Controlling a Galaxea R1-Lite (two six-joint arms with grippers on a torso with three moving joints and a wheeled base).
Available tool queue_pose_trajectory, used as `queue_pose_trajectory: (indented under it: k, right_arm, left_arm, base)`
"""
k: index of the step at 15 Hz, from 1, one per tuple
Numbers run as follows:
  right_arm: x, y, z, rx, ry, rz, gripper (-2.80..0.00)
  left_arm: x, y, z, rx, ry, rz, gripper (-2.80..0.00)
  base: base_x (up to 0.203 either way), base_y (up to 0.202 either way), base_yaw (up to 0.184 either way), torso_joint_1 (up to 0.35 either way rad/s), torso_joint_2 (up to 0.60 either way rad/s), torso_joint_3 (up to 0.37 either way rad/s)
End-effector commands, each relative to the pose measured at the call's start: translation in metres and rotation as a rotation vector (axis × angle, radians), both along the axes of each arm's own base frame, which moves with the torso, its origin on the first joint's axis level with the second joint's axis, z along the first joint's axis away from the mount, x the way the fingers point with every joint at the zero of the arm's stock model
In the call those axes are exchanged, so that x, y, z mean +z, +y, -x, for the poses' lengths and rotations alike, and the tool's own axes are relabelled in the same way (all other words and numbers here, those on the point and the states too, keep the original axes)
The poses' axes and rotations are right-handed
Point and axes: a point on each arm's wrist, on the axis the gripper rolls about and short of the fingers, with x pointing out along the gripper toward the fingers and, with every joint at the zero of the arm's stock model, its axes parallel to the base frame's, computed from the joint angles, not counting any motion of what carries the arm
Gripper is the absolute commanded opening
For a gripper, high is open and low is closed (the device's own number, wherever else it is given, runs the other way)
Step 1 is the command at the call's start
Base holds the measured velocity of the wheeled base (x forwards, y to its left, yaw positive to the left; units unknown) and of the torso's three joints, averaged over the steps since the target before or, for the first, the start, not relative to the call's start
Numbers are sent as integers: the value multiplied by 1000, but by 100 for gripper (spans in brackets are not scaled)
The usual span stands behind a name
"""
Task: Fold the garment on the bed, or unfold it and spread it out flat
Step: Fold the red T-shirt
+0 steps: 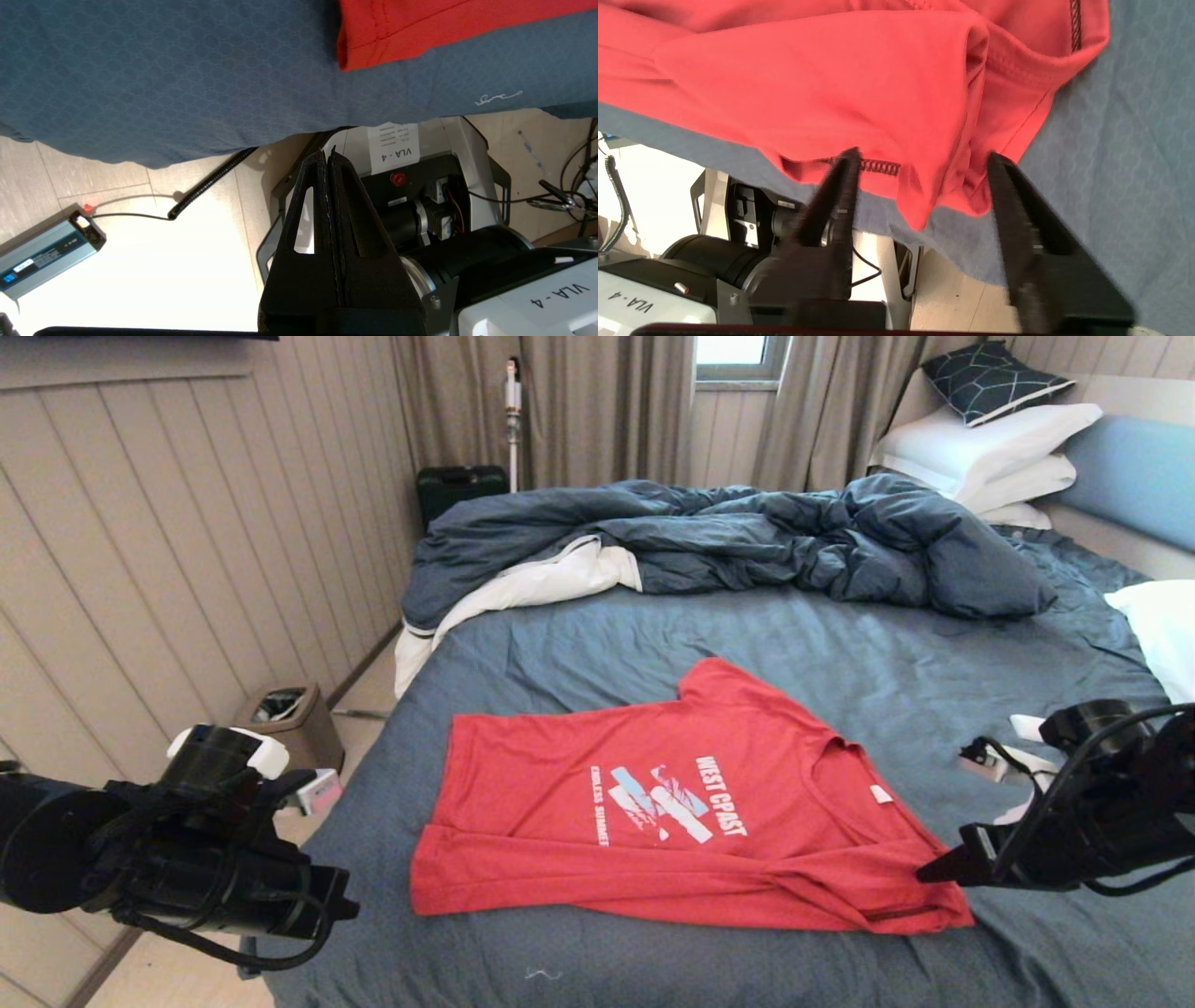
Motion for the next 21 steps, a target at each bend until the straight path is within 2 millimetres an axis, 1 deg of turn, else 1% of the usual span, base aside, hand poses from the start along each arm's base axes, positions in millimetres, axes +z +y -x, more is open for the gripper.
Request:
queue_pose_trajectory:
  k: [1, 3, 5, 9, 12, 15, 16, 21]
  right_arm:
    - [6, 2, 6, 5, -17, 2, 0]
    - [15, 7, 15, 11, -42, 5, 0]
    - [19, 15, 16, 31, -51, 3, 0]
    - [10, 26, 11, 72, -20, -7, 0]
    - [2, 27, 7, 79, 9, -12, 0]
    - [-1, 27, 4, 78, 15, -14, 0]
    - [-1, 27, 4, 80, 14, -12, -280]
    - [-5, 30, 4, 92, 30, -11, -280]
  left_arm:
    - [-1, 0, 0, 0, 4, 2, -280]
    - [-1, 0, 0, 0, 4, 2, -280]
    - [-1, 0, 0, -1, 4, 2, -280]
    - [0, 0, 0, -2, 2, 2, -280]
    - [-1, 0, 0, -1, 3, 1, -280]
    - [-1, -1, -2, 0, 3, 2, -280]
    - [-2, -1, -3, -1, 4, 2, -280]
    - [-2, -1, -4, -3, 7, 6, -280]
  base:
    - [0, 0, 0, 0, 0, 0]
    - [0, 0, 0, 0, 0, 0]
    - [0, 0, 0, 0, 0, 0]
    - [0, 0, 0, 0, 0, 0]
    - [0, 0, 0, 0, 0, 0]
    - [0, 0, 0, 0, 0, 0]
    - [0, 0, 0, 0, 0, 0]
    - [0, 0, 0, 0, 0, 0]
